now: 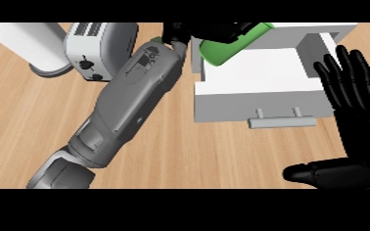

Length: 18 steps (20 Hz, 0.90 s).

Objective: Pick up the cup, place it into the drawer and close the drawer

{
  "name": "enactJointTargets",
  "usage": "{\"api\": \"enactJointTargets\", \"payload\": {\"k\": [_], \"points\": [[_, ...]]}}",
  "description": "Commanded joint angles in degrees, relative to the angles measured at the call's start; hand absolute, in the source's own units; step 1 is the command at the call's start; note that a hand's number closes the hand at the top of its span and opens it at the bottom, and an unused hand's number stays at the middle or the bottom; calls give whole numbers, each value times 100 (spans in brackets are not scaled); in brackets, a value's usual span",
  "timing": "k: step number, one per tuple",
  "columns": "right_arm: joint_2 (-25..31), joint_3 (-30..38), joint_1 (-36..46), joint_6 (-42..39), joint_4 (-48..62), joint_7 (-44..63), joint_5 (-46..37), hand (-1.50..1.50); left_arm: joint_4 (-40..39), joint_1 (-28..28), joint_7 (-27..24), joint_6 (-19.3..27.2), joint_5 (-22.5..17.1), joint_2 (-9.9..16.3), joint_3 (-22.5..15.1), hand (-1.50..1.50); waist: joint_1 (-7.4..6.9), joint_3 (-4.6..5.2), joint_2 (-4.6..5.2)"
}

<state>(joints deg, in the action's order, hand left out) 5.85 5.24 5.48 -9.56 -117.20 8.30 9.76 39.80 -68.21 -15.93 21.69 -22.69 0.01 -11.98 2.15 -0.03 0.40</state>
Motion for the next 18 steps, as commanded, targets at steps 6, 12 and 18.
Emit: {"api": "enactJointTargets", "payload": {"k": [6,12,18], "points": [[-42,-151,320,99,-16,233,-16,-150,-1294,-524,-444,209,-688,-1,-844,150,189,-2,49],[68,60,335,-137,269,-35,223,-150,-1525,-624,-525,300,-1050,-1,-1420,150,355,-8,95],[5,-83,554,-62,377,-73,43,-150,-1783,-935,-117,638,-1013,-1,-2030,150,429,-11,115]]}}
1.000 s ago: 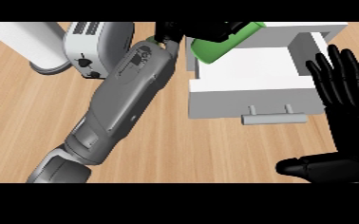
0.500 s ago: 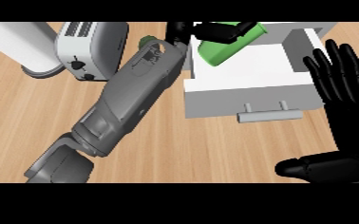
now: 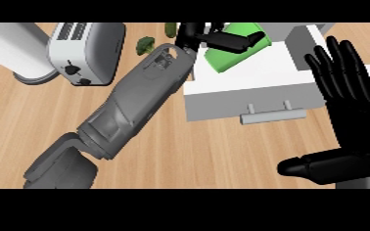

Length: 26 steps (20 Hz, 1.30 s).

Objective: Pick up the cup, place it into the drawer and close the drawer

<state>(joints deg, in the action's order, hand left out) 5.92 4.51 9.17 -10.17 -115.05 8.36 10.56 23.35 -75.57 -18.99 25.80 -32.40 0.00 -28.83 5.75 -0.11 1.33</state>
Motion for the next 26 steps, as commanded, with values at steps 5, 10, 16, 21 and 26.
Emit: {"api": "enactJointTargets", "payload": {"k": [5,10,16,21,26], "points": [[0,0,60,-137,143,-216,84,-150,-30,78,117,320,-236,0,-648,-150,148,-2,29],[-6,66,-265,-379,115,-385,388,-150,253,17,-165,204,-712,0,-474,-150,147,-2,12],[14,97,91,-320,90,158,835,-150,581,61,-855,-22,-1255,0,-130,-150,-121,8,-39],[307,488,-459,-722,-159,-73,1155,150,662,-207,-536,-363,-1271,49,332,-150,-429,7,-124],[840,486,-428,-1094,-220,103,858,150,1571,601,-420,-252,-1297,449,383,-150,-651,12,-181]]}}
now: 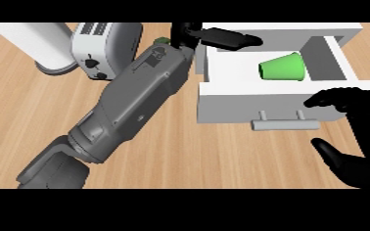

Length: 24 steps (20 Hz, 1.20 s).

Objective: Pick up the cup, place it into the drawer and close the drawer

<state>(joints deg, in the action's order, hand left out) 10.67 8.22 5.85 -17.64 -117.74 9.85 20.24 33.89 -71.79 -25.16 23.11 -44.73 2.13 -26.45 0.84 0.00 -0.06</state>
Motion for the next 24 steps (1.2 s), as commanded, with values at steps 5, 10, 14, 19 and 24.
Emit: {"api": "enactJointTargets", "payload": {"k": [5,10,14,19,24], "points": [[397,-274,-561,-471,-383,-164,-898,150,1400,1074,400,30,-207,1001,379,-150,-234,4,-72],[678,-340,-487,-581,-461,95,-1264,150,2811,2269,661,313,-118,1483,230,-150,-311,4,-75],[436,-616,-560,-409,-45,-175,-2017,150,3829,3221,850,70,-208,2132,386,-150,-301,1,-40],[380,-925,-336,-310,671,-735,-2878,150,4644,4272,716,-12,-146,2317,566,-150,-218,-2,-12],[1041,-1450,97,-336,912,-1162,-4360,150,4703,4758,690,-794,-439,2714,811,-150,-308,4,13]]}}
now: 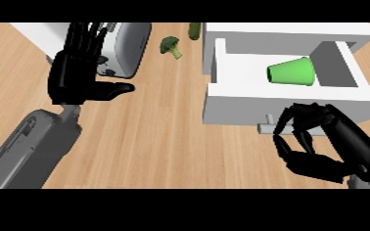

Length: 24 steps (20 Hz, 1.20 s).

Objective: Pick up the cup, place it into the drawer and close the drawer

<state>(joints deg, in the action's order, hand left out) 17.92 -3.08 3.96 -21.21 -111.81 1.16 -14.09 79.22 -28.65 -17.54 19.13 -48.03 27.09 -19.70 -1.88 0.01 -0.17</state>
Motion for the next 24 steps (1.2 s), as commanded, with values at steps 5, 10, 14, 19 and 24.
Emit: {"api": "enactJointTargets", "payload": {"k": [5,10,14,19,24], "points": [[199,-770,542,495,1256,-640,-1928,150,616,1360,-442,-671,41,340,280,-150,41,-1,19],[-343,-1099,836,1294,2567,-1268,-2622,-150,525,1619,-227,-1186,-132,626,901,-150,104,-3,26],[-506,-1186,1211,1464,3455,-1148,-3104,-150,852,2031,-333,-1177,111,448,854,-150,99,-3,25],[-584,-1076,1635,1656,4528,-1532,-3372,-150,518,2286,-315,-2076,-53,653,1430,-150,131,-2,24],[-563,-492,2591,1774,6018,-2020,-3272,-150,14,1889,-206,-2190,63,376,1622,-150,153,-2,38]]}}
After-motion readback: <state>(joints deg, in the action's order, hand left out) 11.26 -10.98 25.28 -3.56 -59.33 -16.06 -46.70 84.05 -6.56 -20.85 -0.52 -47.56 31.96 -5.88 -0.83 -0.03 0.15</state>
